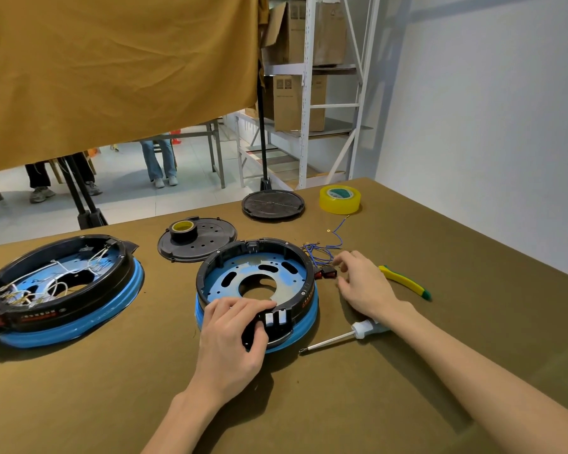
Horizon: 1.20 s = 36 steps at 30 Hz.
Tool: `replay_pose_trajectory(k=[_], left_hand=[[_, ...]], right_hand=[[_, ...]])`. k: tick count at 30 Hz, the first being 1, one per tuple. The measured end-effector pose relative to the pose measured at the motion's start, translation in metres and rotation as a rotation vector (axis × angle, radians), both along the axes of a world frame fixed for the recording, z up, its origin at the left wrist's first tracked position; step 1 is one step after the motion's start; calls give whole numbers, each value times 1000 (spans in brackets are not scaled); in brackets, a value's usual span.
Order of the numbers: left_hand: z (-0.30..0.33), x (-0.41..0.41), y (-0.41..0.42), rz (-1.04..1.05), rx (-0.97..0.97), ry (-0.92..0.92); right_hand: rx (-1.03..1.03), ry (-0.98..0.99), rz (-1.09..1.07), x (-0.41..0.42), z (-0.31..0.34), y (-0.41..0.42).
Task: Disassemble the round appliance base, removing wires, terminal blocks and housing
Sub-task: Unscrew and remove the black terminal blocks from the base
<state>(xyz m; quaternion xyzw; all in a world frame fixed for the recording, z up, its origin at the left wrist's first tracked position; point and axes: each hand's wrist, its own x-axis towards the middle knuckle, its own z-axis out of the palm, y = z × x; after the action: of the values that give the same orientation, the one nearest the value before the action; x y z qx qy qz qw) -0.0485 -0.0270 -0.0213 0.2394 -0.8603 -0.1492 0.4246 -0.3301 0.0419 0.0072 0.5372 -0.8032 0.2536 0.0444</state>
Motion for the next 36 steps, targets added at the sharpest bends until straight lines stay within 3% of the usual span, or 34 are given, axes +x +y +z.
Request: replay_pose_trajectory(k=[3,6,14,19,23,30,36], left_hand=[[1,-1,1,-1,3,-3],[3,-1,2,-12,15,-4],[1,9,5,-19,33,-8],[4,12,4,-43,21,-39],[4,16,4,-75,48,-37],[2,20,-4,-43,50,-3],[0,21,-6,10,44,-25]], right_hand=[[93,-3,159,13,-2,33],[204,159,249,22,-10,59],[93,365,210,31,-20,85],[4,117,58,48,-20,85],[-9,-40,102,60,-15,83],[-76,144,202,86,-16,72],[-28,218,115,101,-23,70]])
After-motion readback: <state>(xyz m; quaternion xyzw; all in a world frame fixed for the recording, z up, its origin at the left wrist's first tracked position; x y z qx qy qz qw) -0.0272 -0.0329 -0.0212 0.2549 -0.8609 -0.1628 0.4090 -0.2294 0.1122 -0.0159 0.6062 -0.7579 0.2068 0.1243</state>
